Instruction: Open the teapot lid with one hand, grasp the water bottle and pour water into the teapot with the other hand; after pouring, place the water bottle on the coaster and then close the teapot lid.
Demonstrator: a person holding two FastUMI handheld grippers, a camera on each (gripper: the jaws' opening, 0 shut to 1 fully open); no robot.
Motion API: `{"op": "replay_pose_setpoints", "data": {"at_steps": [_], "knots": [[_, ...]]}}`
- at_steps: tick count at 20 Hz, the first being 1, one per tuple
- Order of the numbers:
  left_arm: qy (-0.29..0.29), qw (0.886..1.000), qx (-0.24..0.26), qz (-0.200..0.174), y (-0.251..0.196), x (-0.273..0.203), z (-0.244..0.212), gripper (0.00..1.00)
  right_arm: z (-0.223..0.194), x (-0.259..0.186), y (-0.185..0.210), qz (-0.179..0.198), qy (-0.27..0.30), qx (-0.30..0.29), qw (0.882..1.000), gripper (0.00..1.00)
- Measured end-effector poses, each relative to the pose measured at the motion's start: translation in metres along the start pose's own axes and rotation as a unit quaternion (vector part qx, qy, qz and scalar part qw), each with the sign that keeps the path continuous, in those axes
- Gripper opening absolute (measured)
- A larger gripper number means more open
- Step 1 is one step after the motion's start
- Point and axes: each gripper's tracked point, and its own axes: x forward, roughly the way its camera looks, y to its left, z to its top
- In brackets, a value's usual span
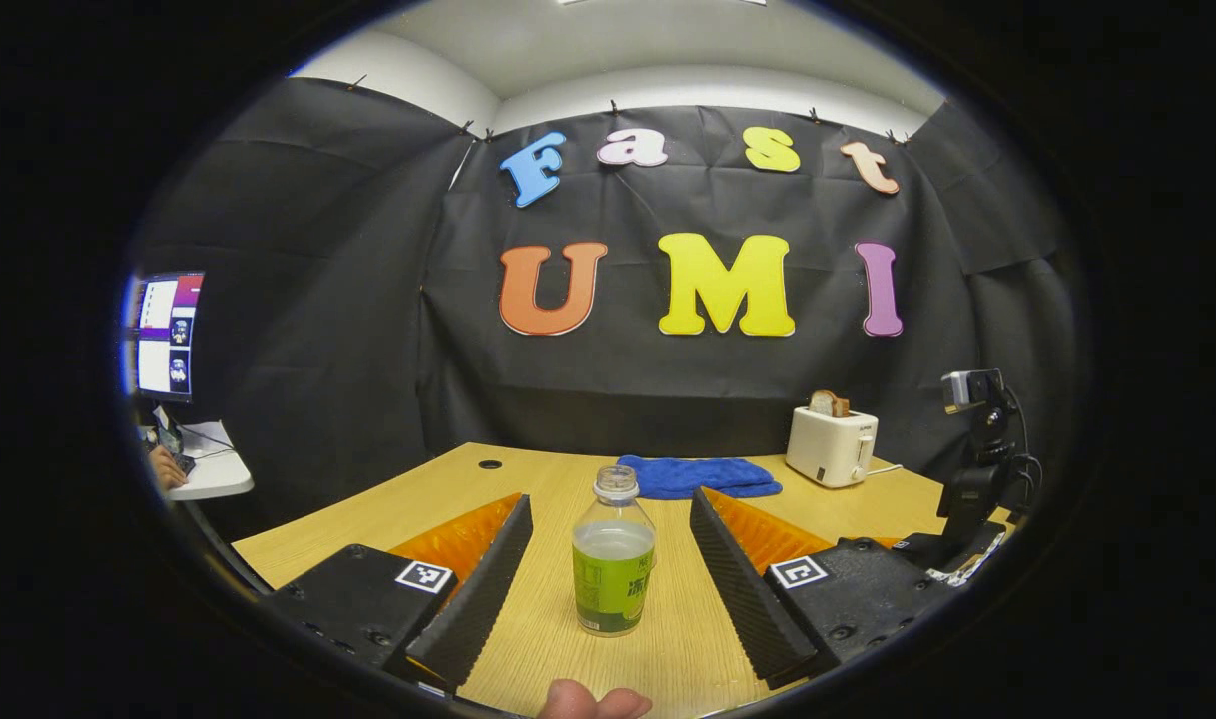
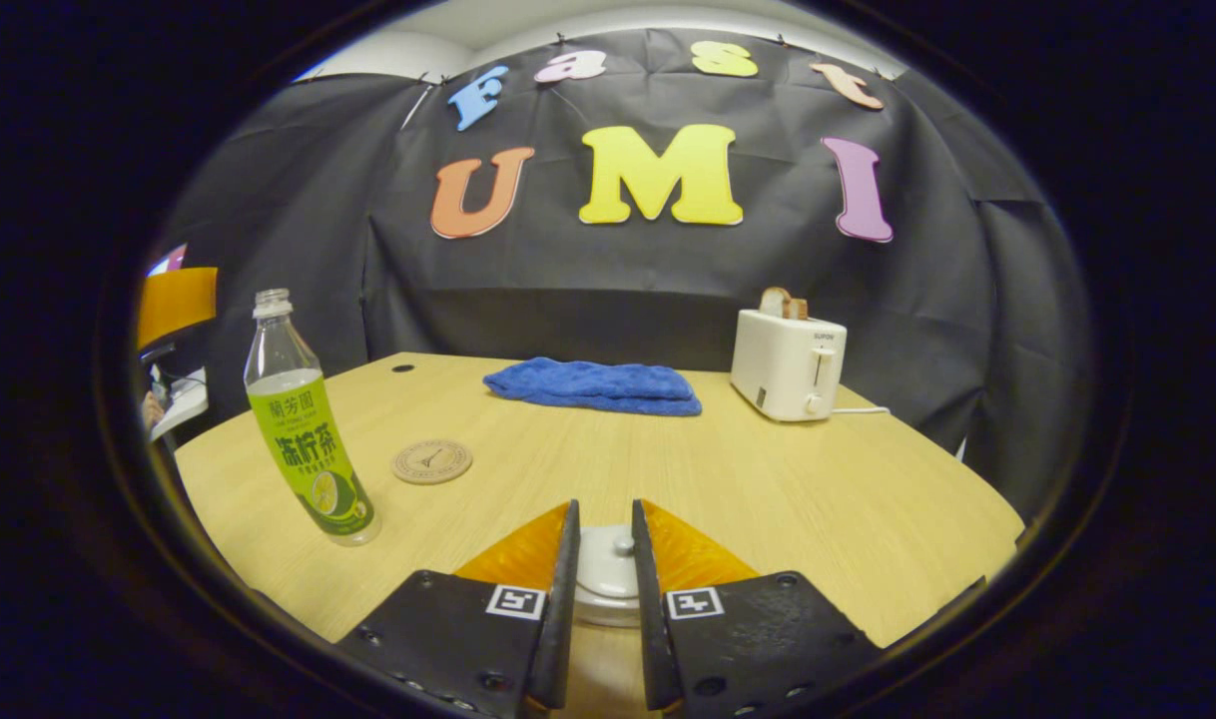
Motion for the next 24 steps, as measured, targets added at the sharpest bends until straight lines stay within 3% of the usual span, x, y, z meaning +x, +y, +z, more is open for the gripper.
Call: {"op": "replay_pose_setpoints", "data": {"at_steps": [2, 15, 24], "knots": [[-0.001, 1.0, 0.002, 0.001, 0.0, 0.0, 0.0, 0.99, -0.001, 0.003, -0.004, -0.005, -0.005, -0.002, 1.0, 0.03], [0.016, 1.0, 0.012, 0.001, 0.001, 0.002, -0.009, 0.99, 0.02, -0.003, -0.007, 0.023, -0.02, 0.023, 0.999, 0.0], [0.096, 0.995, 0.019, 0.008, 0.005, 0.004, -0.072, 1.0, 0.039, -0.023, -0.019, 0.046, -0.035, 0.018, 0.998, 0.0]]}}
